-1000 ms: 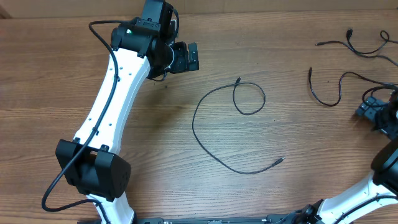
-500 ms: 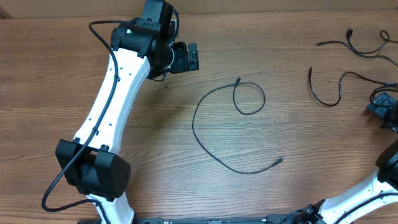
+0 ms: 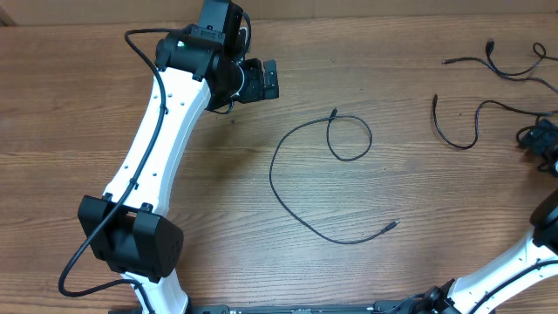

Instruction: Untangle cables

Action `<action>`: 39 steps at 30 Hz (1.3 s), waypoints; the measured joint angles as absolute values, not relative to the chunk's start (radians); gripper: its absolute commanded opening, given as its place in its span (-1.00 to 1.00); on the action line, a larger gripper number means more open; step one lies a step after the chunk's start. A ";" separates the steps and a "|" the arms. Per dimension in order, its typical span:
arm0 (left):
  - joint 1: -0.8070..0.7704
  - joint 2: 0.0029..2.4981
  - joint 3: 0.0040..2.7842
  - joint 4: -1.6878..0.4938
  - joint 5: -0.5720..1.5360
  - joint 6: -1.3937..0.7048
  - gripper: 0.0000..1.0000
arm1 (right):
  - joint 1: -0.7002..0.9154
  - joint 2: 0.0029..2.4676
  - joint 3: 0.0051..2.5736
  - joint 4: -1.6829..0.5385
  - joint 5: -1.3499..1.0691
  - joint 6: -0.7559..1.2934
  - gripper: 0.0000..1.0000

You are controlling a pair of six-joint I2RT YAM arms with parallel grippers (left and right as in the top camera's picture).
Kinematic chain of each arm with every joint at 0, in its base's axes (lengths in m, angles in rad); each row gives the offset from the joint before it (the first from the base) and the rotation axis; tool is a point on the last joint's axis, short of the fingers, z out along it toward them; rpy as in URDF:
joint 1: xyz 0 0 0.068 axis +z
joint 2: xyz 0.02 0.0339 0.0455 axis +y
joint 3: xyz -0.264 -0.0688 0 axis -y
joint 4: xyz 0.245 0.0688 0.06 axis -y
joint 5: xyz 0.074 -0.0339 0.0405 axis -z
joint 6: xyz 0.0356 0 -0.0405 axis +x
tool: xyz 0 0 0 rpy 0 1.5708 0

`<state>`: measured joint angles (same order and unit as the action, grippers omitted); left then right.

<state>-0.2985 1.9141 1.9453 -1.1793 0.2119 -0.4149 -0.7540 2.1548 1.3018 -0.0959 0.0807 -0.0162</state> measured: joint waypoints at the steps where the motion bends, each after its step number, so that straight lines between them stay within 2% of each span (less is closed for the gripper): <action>1: -0.299 1.914 1.945 -1.179 0.212 -0.415 1.00 | -0.754 2.163 1.304 -0.077 0.081 -0.018 1.00; 17: -0.299 1.914 1.945 -1.179 0.212 -0.415 0.99 | -0.760 2.209 1.309 0.058 0.035 -0.050 1.00; 39: -0.299 1.914 1.945 -1.179 0.212 -0.415 0.99 | -0.769 2.080 1.311 -0.327 -0.301 -0.106 1.00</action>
